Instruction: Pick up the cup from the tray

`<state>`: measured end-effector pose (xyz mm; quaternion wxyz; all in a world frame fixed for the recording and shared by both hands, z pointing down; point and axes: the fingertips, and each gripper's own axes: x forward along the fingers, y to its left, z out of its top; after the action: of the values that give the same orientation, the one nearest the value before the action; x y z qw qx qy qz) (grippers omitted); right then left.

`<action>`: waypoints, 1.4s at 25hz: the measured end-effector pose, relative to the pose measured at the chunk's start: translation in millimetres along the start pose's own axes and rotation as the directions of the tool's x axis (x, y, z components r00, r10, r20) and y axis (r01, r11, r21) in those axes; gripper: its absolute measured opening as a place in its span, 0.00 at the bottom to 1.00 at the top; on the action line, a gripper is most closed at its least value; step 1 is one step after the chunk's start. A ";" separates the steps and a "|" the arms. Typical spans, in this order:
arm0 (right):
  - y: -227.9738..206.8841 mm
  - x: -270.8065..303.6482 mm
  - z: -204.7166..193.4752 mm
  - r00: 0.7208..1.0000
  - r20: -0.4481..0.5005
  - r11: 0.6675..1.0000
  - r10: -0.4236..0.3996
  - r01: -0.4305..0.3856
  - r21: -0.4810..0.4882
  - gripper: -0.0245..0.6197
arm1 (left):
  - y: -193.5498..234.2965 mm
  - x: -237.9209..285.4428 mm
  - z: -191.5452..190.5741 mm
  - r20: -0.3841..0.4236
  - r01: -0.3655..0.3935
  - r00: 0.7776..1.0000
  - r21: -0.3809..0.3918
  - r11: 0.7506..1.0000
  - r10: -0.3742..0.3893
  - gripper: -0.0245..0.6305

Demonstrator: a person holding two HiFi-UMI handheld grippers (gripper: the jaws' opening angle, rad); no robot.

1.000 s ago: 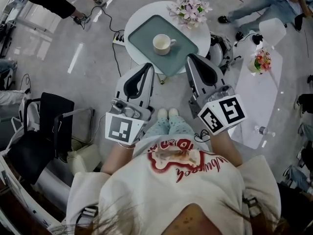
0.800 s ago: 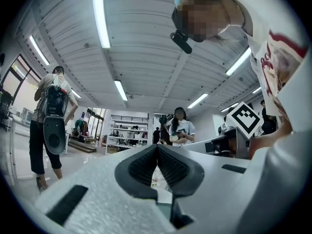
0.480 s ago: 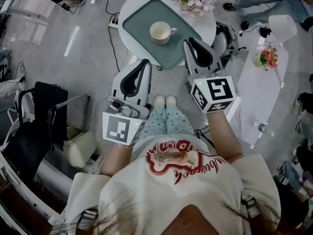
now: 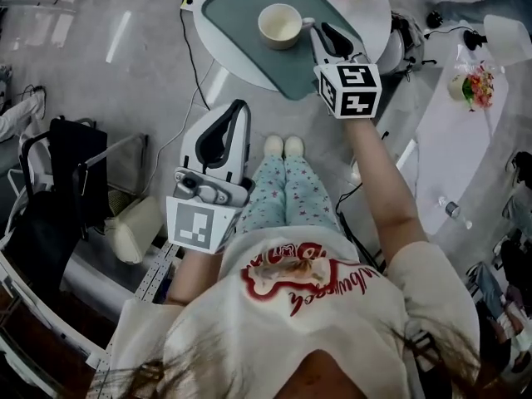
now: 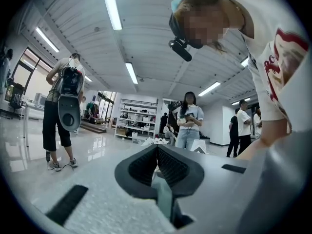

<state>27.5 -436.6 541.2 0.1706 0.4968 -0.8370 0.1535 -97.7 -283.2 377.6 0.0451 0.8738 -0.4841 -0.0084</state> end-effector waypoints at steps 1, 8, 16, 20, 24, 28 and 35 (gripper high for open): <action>-1.2 4.8 -5.0 1.000 -0.015 1.000 -0.001 0.001 -0.011 0.11 | 1.4 0.2 -1.9 -0.001 -0.003 1.000 -0.006 1.000 0.003 0.06; -6.9 33.9 -19.0 0.999 -0.050 0.999 -0.008 0.005 -0.044 0.12 | 7.6 0.5 -13.2 -0.022 -0.012 1.000 -0.032 0.999 0.011 0.06; -6.5 52.7 -19.2 0.999 -0.038 1.000 0.007 -0.007 0.005 0.12 | 12.2 -3.8 -22.6 -0.034 -0.017 0.999 -0.031 0.999 0.016 0.06; -6.2 49.9 -16.6 1.000 -0.007 0.993 0.026 -0.025 0.118 0.10 | 12.0 -2.1 -21.1 -0.050 -0.017 0.999 -0.041 0.999 0.015 0.06; -4.6 46.3 -15.1 1.000 -0.008 0.989 0.023 -0.022 0.147 0.11 | 14.9 0.2 -14.1 -0.043 -0.014 0.999 -0.030 0.999 0.013 0.06; -2.9 36.0 -2.5 1.000 0.005 0.988 0.013 -0.013 0.154 0.11 | 15.7 2.0 -6.8 -0.027 -0.005 1.000 -0.008 1.000 0.004 0.06; 19.7 -15.4 42.7 0.997 0.033 0.974 0.066 -0.071 0.214 0.11 | 9.9 6.3 26.0 0.018 0.012 1.000 0.020 1.000 -0.012 0.06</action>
<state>11.3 -433.7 494.6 0.0996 0.4850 -0.8342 0.2426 -104.3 -295.6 352.8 0.0321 0.8770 -0.4792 -0.0119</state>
